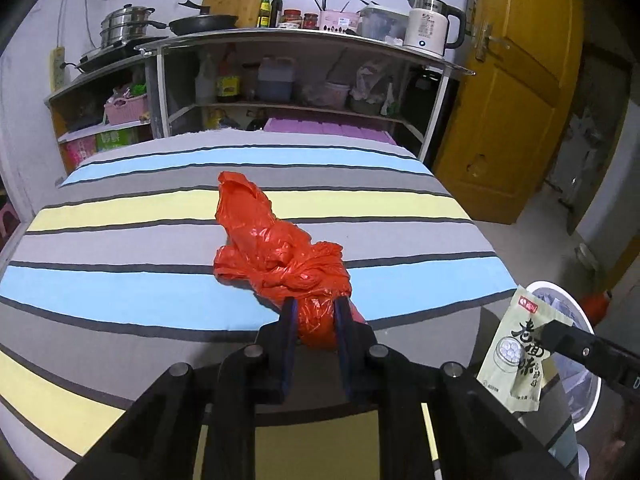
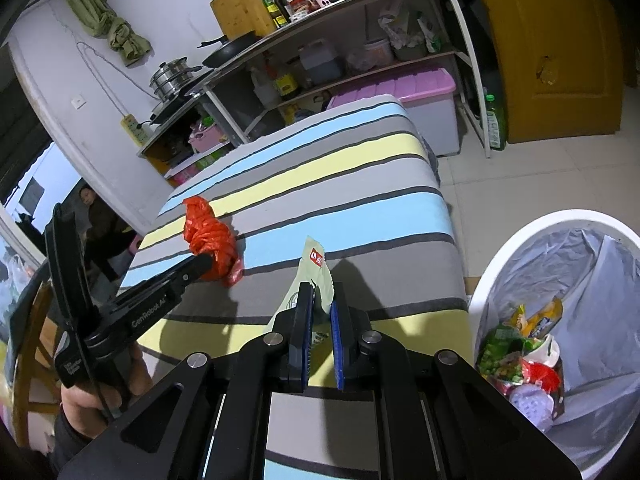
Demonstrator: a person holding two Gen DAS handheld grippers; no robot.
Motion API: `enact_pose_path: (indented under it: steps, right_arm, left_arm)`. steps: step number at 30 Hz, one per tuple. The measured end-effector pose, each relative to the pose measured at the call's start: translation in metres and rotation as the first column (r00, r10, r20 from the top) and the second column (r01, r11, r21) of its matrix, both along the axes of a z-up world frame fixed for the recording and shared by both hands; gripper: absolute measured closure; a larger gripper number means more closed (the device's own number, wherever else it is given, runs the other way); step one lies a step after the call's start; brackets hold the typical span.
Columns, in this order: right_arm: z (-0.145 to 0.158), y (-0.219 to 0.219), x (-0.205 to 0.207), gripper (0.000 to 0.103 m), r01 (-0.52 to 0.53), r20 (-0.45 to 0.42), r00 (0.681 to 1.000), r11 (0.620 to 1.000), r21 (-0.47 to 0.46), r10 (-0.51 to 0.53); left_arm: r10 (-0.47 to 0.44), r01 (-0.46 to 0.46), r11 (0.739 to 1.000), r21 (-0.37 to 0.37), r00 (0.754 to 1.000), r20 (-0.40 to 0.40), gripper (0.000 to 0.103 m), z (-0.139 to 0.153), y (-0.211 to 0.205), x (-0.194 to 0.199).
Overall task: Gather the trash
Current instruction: 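Grasp the red plastic bag with the left tool while the right tool holds the packet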
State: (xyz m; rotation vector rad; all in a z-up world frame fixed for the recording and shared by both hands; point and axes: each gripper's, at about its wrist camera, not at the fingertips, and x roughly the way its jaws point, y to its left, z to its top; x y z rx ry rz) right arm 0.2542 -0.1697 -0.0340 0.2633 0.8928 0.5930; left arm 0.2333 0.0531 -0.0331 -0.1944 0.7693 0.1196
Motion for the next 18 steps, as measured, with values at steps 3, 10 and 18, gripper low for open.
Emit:
enact_pose_path:
  steps: [3, 10, 18]
  right_arm:
    - [0.001, 0.000, 0.000, 0.094, 0.000, 0.001, 1.000, 1.000, -0.004, 0.000]
    - [0.006, -0.004, -0.003, 0.094, 0.007, 0.015, 1.000, 1.000, -0.004, -0.007]
    - [0.018, -0.017, -0.016, 0.094, 0.029, 0.045, 0.999, 1.000, -0.004, -0.029]
  left_arm:
    - [-0.006, 0.007, 1.000, -0.005, 1.000, 0.012, 0.086, 0.003, 0.000, -0.005]
    - [-0.045, 0.044, 0.999, 0.026, 0.997, 0.058, 0.087, 0.017, -0.007, -0.024]
    - [-0.095, 0.094, 0.995, 0.019, 0.991, 0.089, 0.087, 0.031, -0.020, -0.050]
